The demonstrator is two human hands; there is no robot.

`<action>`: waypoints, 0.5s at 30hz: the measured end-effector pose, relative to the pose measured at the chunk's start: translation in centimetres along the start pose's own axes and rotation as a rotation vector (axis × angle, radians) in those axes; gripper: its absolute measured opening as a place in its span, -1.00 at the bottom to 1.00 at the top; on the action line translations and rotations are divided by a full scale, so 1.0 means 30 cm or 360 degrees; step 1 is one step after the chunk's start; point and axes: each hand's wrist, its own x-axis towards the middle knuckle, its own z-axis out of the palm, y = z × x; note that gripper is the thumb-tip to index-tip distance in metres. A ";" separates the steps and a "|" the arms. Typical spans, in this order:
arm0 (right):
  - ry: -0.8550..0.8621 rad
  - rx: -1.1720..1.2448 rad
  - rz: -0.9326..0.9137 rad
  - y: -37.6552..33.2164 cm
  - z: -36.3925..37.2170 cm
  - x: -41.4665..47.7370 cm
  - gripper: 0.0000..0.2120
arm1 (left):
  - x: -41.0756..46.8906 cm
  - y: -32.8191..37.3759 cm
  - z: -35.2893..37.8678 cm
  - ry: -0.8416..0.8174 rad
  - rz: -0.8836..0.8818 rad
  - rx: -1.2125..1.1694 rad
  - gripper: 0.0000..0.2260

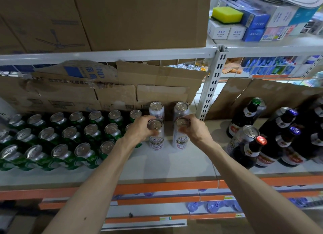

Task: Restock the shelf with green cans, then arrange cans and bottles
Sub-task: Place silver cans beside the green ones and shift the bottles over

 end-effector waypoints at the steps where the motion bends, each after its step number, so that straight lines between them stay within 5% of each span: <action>1: 0.0000 0.0010 -0.0001 -0.002 -0.002 -0.002 -0.54 | 0.000 -0.002 0.001 0.0001 0.0013 -0.0013 -0.53; 15: 0.0072 0.0026 0.0014 -0.019 0.004 -0.022 -0.59 | -0.001 -0.009 0.001 -0.0005 0.0065 -0.0022 -0.61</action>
